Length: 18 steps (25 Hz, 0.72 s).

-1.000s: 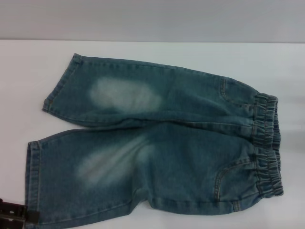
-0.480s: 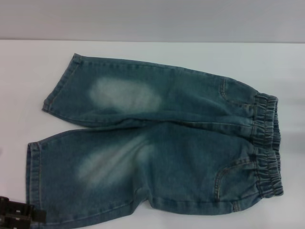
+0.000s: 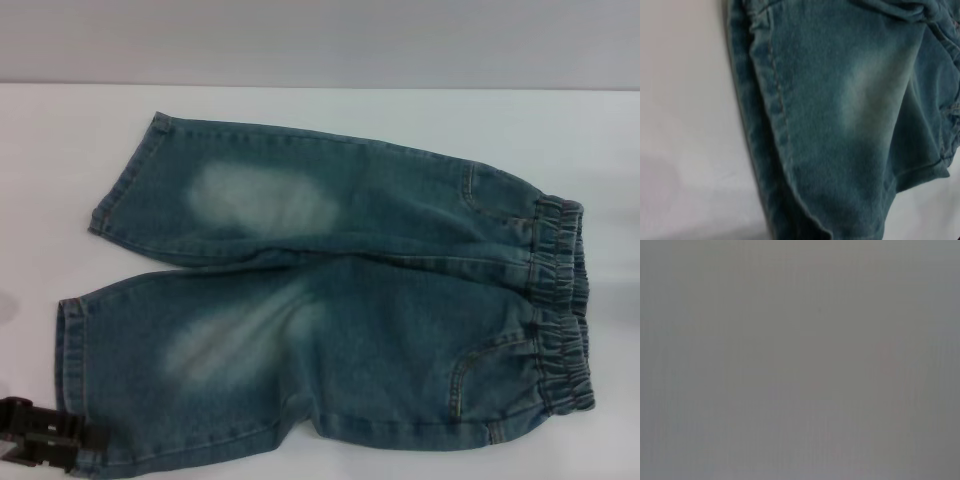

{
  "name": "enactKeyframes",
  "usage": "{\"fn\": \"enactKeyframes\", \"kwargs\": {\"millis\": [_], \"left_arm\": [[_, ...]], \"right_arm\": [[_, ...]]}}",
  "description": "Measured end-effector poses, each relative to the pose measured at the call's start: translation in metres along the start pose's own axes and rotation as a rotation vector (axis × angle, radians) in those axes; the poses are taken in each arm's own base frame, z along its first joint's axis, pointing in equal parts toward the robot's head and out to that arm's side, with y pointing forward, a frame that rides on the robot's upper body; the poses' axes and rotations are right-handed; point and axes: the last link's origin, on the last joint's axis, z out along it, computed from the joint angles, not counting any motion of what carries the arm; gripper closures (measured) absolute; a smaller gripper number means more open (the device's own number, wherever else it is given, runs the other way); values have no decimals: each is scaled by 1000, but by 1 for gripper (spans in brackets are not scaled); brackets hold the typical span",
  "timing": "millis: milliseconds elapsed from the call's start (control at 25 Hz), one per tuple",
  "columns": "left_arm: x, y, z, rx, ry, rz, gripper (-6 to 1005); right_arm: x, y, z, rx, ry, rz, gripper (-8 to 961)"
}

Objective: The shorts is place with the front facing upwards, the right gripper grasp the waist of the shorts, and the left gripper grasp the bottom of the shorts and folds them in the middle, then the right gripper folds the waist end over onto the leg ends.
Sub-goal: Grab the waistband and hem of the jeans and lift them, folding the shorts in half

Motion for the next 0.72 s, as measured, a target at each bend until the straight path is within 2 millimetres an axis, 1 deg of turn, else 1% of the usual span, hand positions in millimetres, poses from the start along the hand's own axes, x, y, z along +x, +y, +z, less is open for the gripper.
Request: {"fn": "enactKeyframes", "kwargs": {"millis": [320,720], "left_arm": [[8,4,-1,3,10,32,174],[12,5,-1,1,33,53,174]], "right_arm": [[3,1,-3,0,8,3,352],[5,3,-5,-4,13,9,351]]}}
